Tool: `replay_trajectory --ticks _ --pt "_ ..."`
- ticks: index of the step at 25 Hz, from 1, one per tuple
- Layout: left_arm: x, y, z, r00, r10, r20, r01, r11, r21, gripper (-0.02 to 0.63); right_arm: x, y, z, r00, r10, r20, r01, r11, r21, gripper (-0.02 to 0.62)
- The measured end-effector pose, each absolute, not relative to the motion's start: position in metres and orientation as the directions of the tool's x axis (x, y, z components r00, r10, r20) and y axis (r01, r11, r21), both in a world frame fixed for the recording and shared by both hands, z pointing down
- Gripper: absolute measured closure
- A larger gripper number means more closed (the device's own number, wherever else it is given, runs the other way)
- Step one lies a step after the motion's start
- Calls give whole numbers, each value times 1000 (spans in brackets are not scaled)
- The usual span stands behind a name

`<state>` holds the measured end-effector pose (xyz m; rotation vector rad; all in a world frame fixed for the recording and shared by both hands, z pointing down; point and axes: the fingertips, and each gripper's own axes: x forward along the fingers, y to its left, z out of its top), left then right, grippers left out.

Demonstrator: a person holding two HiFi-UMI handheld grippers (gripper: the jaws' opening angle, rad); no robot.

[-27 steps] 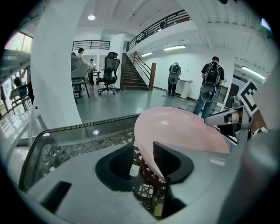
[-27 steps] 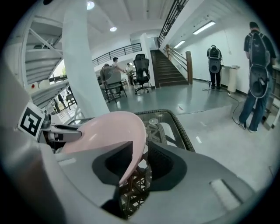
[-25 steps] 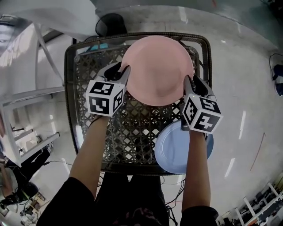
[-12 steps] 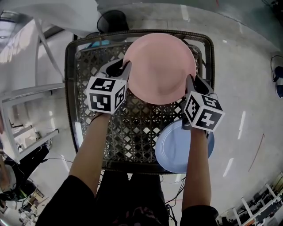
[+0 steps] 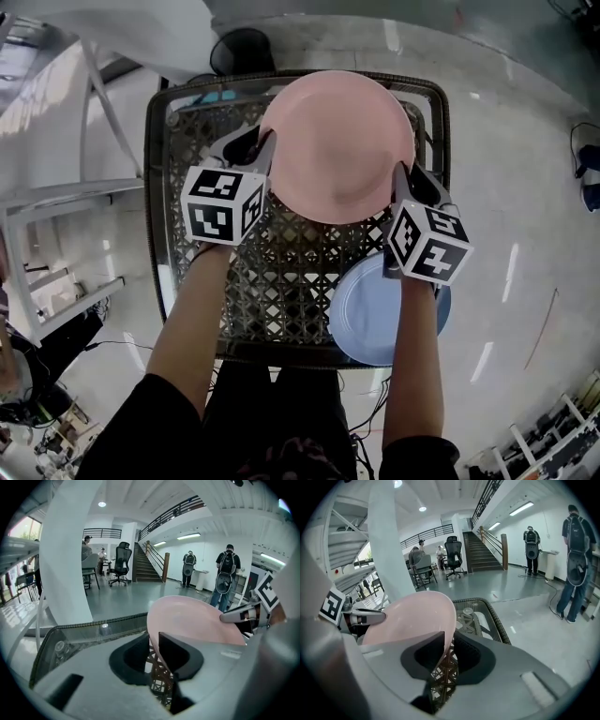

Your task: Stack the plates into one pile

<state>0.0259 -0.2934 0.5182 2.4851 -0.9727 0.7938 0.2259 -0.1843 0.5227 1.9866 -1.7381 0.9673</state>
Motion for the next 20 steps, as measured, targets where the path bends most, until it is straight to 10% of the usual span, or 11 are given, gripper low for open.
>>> replay_trajectory --ticks 20 --pt "29 -248 468 660 -482 576 -640 -763 94 549 220 -123 470 109 -763 637 -942 -284 -178 529"
